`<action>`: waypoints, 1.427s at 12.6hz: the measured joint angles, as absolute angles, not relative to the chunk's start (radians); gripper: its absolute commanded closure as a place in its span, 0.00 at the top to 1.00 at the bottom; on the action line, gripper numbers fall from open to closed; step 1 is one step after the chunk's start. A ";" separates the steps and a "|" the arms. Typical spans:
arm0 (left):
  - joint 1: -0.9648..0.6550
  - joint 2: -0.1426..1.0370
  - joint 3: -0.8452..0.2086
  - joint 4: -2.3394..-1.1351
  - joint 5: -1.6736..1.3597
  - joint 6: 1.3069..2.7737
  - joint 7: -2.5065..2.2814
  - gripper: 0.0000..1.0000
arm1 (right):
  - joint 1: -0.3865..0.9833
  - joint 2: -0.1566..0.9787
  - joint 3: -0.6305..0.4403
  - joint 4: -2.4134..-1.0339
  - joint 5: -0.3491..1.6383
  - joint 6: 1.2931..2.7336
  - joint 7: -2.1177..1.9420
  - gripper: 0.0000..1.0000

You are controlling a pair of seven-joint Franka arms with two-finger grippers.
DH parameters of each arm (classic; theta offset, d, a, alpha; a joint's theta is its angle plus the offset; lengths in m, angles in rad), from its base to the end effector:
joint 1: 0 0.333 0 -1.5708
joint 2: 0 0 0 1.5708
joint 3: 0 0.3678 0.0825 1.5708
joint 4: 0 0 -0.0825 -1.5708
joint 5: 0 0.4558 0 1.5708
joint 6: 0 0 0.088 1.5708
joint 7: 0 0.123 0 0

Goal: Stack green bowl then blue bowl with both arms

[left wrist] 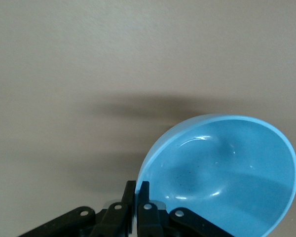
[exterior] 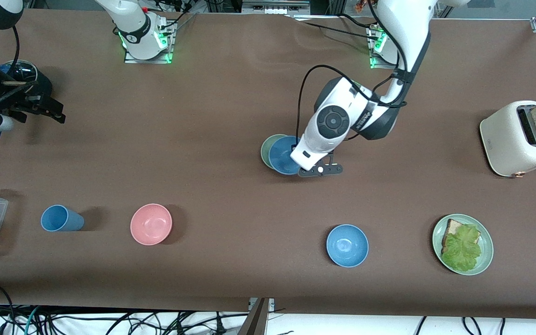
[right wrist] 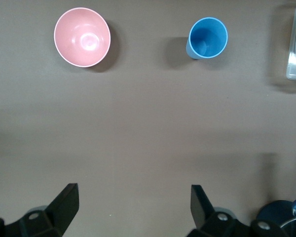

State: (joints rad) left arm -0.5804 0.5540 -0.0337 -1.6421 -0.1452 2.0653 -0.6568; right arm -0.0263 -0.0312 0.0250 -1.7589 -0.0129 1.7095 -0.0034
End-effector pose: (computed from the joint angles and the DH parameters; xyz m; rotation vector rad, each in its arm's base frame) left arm 0.6116 -0.4397 0.2700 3.0858 0.1915 -0.2929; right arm 0.6198 -0.0020 0.5889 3.1280 0.0062 -0.0285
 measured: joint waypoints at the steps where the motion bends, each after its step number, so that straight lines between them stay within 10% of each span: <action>1: -0.593 0.561 -0.034 -1.641 -0.145 2.072 -0.669 0.00 | -0.025 -0.029 0.026 -1.759 -0.013 1.710 -0.003 1.00; 5: -0.621 0.570 -0.034 -1.639 -0.145 2.076 -0.684 0.13 | -0.025 -0.029 0.024 -1.751 -0.013 1.715 -0.003 1.00; 8: -0.626 0.575 -0.033 -1.638 -0.145 2.076 -0.685 1.00 | -0.025 -0.022 0.022 -1.749 -0.013 1.736 -0.003 1.00; 18: -0.480 0.416 0.062 -1.421 -0.165 1.839 -0.494 1.00 | -0.041 0.007 -0.001 -1.739 -0.013 1.757 -0.004 1.00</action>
State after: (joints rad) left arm -0.4803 0.4162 0.0620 -1.4207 -0.1655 1.8385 -0.4938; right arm -0.0407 0.0068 -0.0013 -1.7385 -0.0132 1.7571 -0.0038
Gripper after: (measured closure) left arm 0.000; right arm 0.000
